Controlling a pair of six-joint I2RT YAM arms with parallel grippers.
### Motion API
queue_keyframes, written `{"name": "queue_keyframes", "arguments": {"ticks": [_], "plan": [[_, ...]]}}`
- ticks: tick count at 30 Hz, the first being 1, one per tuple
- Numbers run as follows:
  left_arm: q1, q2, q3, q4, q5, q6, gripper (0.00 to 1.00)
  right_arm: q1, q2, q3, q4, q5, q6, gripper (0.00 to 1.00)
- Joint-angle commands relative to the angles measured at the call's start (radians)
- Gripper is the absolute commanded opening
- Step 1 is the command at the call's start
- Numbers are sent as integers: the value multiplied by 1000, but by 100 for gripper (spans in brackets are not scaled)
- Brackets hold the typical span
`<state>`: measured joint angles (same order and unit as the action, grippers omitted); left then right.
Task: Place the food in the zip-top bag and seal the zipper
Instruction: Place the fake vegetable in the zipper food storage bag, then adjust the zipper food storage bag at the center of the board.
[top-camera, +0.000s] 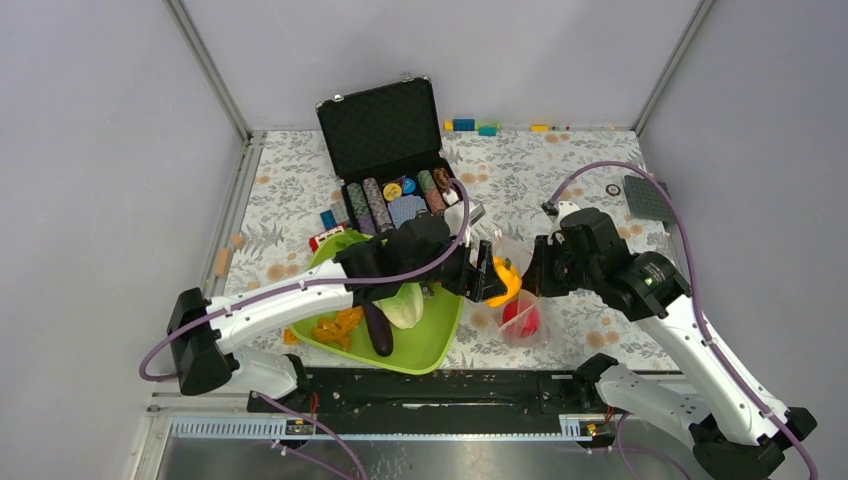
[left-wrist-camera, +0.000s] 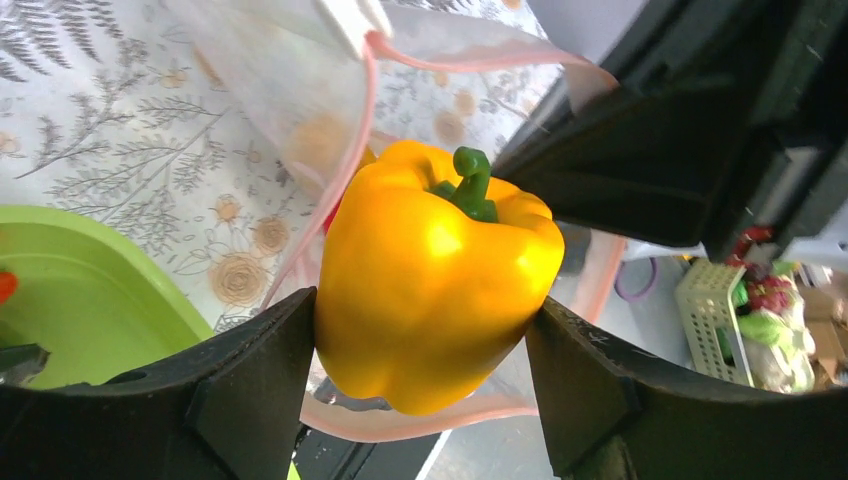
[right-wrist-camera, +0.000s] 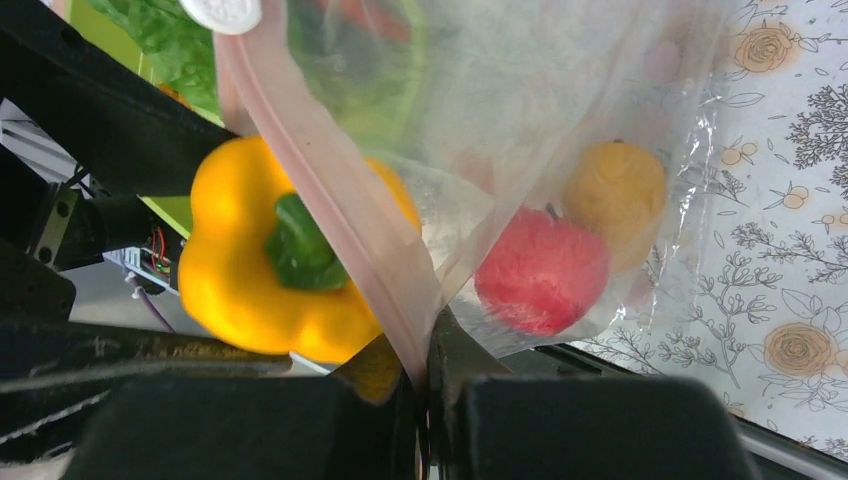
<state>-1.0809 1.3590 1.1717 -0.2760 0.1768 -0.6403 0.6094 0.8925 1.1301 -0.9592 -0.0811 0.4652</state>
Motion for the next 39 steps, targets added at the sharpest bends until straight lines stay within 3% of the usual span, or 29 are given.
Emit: {"name": "queue_keyframes", "arguments": {"ticks": [1, 7, 10, 11, 17, 23, 28, 31, 39], "plan": [[-10, 25, 85, -29, -168, -47, 50, -3, -7, 30, 30, -81, 13, 3], [-42, 67, 154, -70, -236, -46, 65, -3, 6, 40, 35, -124, 12, 3], [-64, 97, 184, -108, -229, -25, 94, -4, 5, 48, 34, -122, 16, 3], [-72, 101, 188, -111, -220, -19, 98, -4, 4, 49, 33, -117, 18, 3], [-109, 35, 165, -113, -182, 18, 99, -4, 12, 51, 25, -95, 23, 3], [-150, -150, 80, -127, -186, 14, 99, -4, 19, 66, -9, -59, 8, 3], [-152, -277, -16, -180, -349, -37, 99, -4, 24, 87, -44, -48, -3, 3], [-151, -238, 3, -251, -420, -51, 99, -3, 36, 106, -74, -60, -7, 3], [-151, -21, 128, -258, -365, -25, 99, -4, 54, 133, -115, -87, -4, 3]]}}
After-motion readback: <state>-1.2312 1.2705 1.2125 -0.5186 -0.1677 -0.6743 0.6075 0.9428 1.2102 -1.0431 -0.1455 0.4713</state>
